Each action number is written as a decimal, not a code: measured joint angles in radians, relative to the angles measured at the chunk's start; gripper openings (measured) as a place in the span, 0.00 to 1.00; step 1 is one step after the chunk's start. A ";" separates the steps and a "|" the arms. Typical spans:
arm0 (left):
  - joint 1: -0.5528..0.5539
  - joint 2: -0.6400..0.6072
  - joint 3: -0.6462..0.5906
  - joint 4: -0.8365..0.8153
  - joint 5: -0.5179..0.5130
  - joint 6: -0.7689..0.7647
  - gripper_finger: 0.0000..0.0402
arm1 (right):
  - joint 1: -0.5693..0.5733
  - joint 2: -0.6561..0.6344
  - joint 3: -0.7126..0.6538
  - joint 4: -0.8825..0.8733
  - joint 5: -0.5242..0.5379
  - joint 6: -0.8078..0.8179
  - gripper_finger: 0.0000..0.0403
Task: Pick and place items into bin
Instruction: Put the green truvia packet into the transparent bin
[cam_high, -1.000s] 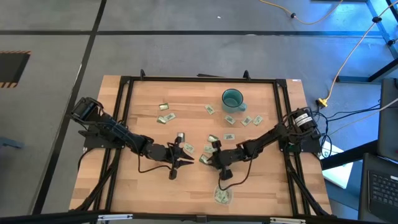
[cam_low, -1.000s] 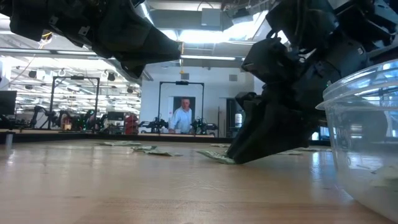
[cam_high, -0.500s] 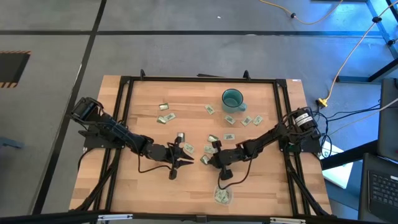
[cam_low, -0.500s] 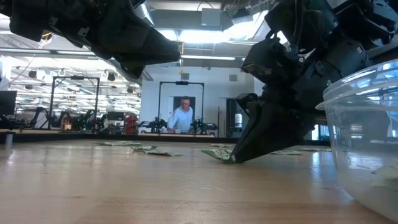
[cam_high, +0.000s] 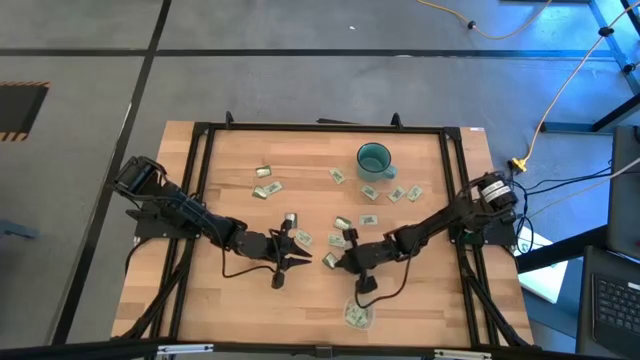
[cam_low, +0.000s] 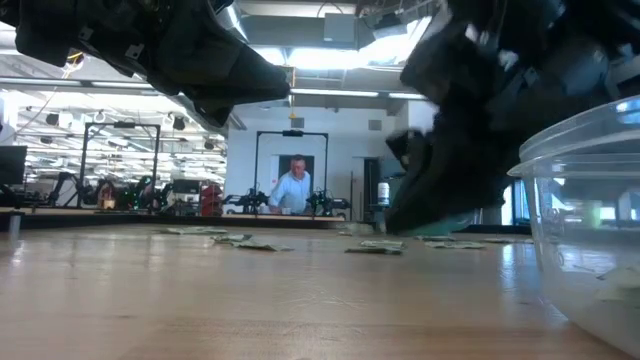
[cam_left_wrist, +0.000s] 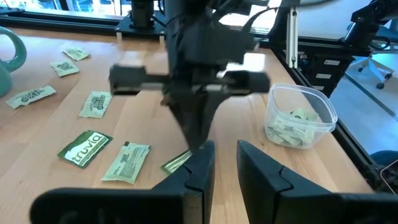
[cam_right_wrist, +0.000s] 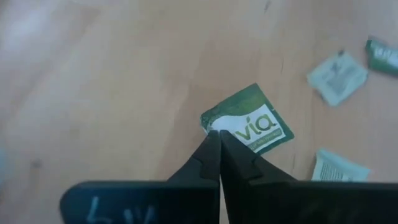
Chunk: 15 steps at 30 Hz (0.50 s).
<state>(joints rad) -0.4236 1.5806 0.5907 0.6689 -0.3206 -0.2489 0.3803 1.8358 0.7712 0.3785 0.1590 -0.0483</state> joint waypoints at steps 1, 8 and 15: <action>0.000 0.000 0.000 0.000 0.000 0.000 0.15 | 0.005 -0.012 0.000 0.000 0.000 0.001 0.00; 0.000 0.000 0.000 0.000 0.000 0.000 0.15 | 0.051 -0.125 0.001 -0.031 0.000 0.037 0.00; 0.000 0.000 0.000 0.000 0.000 0.000 0.15 | 0.173 -0.258 0.002 -0.098 -0.002 0.165 0.00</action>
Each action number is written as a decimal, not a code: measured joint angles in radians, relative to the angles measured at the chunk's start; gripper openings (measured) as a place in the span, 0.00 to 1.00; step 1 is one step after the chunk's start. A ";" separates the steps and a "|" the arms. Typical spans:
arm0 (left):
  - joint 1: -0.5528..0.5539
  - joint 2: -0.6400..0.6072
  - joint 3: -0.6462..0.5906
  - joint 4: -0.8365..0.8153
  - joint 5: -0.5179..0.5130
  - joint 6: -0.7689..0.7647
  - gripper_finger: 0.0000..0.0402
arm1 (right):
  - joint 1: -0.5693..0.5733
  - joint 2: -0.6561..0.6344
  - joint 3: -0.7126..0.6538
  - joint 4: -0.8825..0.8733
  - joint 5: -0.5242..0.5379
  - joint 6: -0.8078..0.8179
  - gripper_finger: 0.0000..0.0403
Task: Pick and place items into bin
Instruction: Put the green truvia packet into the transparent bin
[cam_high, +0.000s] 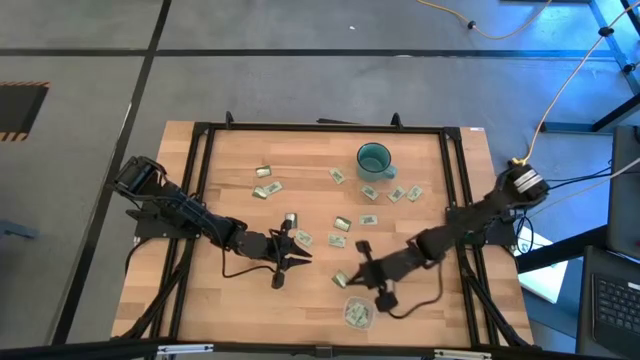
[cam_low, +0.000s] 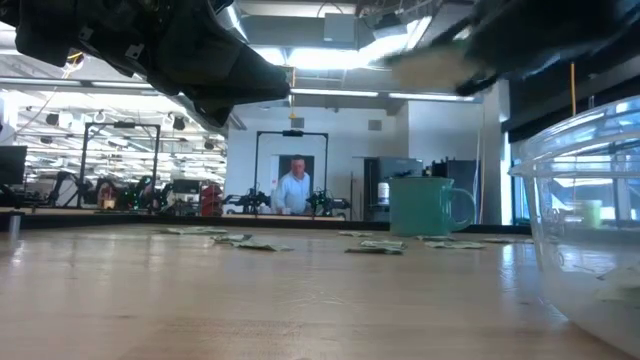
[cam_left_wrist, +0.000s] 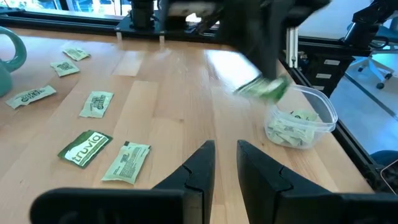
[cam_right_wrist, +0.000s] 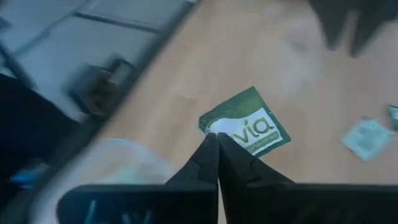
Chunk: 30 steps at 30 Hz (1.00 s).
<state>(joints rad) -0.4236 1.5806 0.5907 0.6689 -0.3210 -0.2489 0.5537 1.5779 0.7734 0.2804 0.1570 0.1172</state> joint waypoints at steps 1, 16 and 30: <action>0.000 0.000 0.000 0.000 0.000 0.000 0.15 | 0.023 -0.012 0.000 -0.005 0.000 0.023 0.00; 0.000 0.000 0.000 0.001 0.000 0.000 0.15 | 0.217 0.099 0.000 -0.010 0.111 0.306 0.00; 0.000 0.000 0.000 0.001 0.000 0.000 0.15 | 0.216 0.127 0.000 0.008 0.064 0.293 0.05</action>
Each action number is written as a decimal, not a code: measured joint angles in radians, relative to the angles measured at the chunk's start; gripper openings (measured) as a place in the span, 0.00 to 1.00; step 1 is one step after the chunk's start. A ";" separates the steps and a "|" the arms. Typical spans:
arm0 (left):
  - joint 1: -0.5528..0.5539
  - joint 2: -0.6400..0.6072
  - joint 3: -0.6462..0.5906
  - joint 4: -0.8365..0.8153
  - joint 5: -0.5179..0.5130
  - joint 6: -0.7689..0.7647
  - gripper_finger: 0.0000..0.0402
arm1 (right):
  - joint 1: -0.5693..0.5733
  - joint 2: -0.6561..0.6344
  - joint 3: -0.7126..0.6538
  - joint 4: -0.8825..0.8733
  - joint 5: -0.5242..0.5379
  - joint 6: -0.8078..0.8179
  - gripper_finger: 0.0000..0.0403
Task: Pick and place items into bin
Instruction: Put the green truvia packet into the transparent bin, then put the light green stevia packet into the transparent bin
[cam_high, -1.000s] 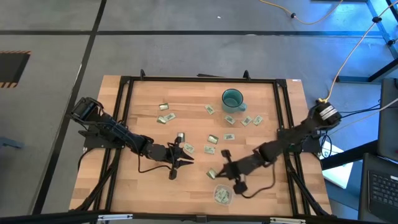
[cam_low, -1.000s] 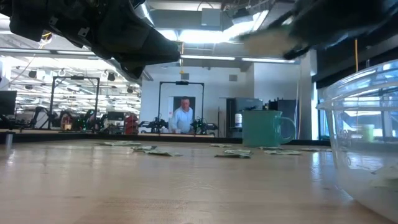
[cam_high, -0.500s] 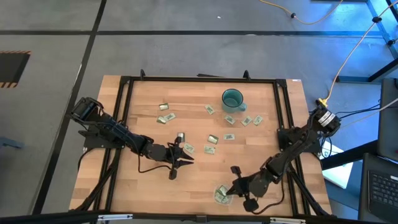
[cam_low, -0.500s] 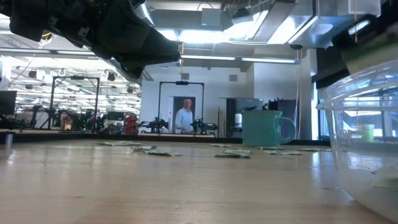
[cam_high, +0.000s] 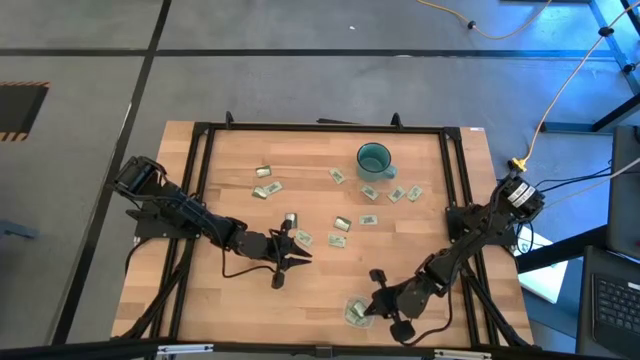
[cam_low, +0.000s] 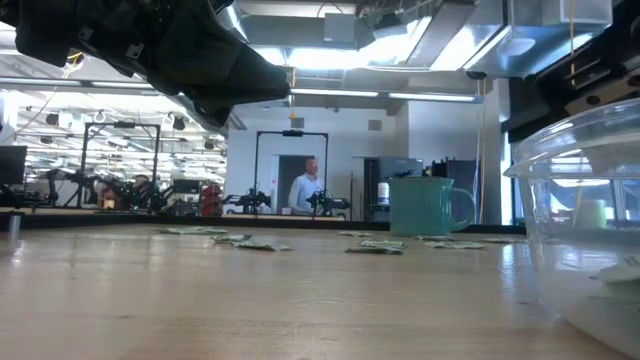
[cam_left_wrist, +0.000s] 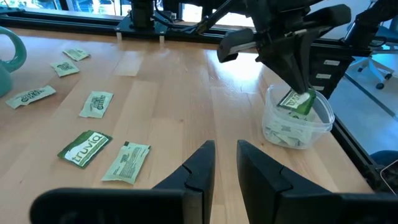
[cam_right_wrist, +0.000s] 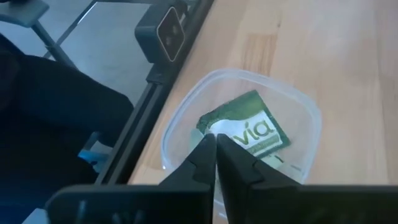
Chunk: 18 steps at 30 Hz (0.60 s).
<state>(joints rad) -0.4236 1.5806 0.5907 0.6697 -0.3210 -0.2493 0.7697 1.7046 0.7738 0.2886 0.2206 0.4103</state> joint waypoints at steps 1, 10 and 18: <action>0.000 0.000 0.000 0.000 0.000 0.000 0.15 | 0.000 0.000 0.000 0.000 -0.002 0.001 0.05; 0.000 0.000 0.000 0.000 0.000 0.000 0.15 | 0.000 -0.030 0.000 -0.023 -0.005 -0.006 0.16; 0.000 0.000 0.000 0.000 0.009 -0.003 0.15 | -0.025 -0.310 0.002 -0.270 0.028 0.032 0.18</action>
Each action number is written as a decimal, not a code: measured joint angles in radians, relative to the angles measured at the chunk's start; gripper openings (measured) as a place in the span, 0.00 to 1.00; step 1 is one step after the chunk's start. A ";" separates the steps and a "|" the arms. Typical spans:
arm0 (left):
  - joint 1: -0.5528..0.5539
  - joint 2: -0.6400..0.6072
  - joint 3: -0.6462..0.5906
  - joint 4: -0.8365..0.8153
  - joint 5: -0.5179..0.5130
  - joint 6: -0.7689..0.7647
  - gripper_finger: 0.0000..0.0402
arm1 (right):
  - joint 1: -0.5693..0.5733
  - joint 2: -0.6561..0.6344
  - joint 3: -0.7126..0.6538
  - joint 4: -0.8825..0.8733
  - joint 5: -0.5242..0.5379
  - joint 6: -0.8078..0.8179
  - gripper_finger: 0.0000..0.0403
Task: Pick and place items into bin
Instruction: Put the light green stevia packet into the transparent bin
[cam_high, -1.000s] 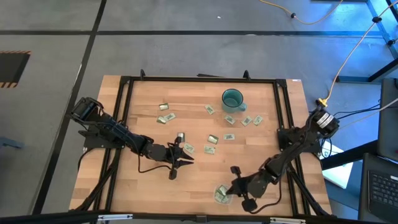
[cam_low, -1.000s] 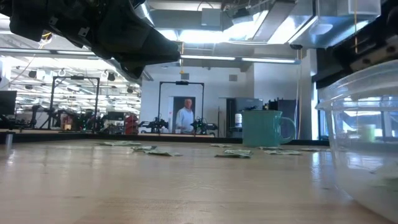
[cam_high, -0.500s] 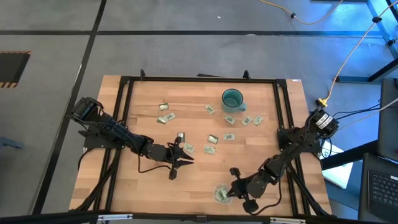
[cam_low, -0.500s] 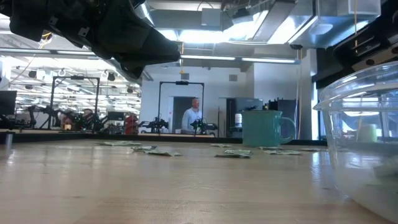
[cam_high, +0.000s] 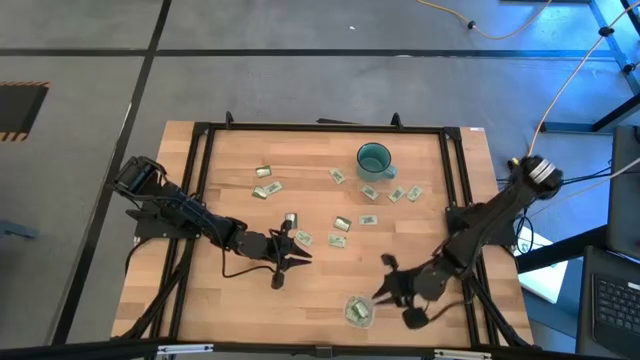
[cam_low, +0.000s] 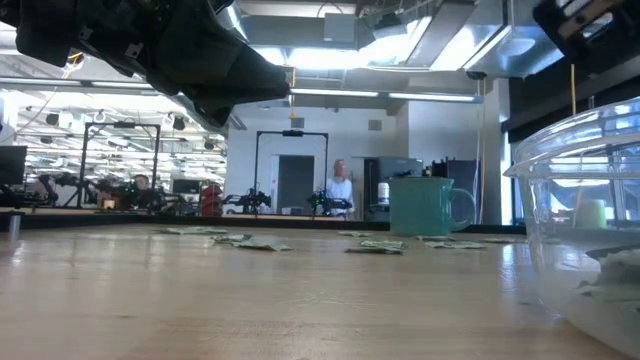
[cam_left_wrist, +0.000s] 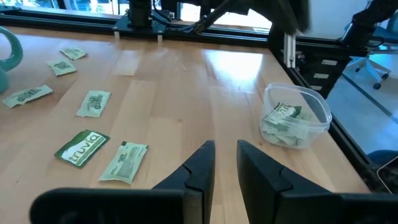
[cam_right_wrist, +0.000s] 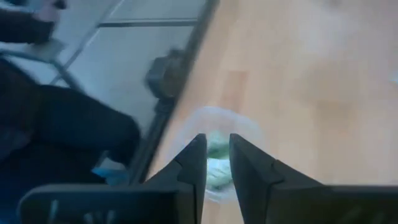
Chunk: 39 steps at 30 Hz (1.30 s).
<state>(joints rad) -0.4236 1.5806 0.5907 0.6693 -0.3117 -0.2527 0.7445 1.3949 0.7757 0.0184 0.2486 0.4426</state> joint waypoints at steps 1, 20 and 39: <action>0.000 0.000 0.000 0.000 0.000 0.000 0.15 | -0.006 -0.033 0.000 -0.062 0.036 0.011 0.18; 0.000 0.000 0.000 0.000 -0.001 0.015 0.15 | -0.526 -0.121 -0.134 -0.434 0.014 -0.176 0.18; 0.041 0.000 0.000 0.000 -0.011 0.074 0.15 | -0.696 -0.121 -0.380 -0.029 -0.153 -0.376 0.18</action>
<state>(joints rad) -0.3829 1.5806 0.5907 0.6694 -0.3229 -0.1787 0.0486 1.2739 0.3953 -0.0107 0.0956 0.0666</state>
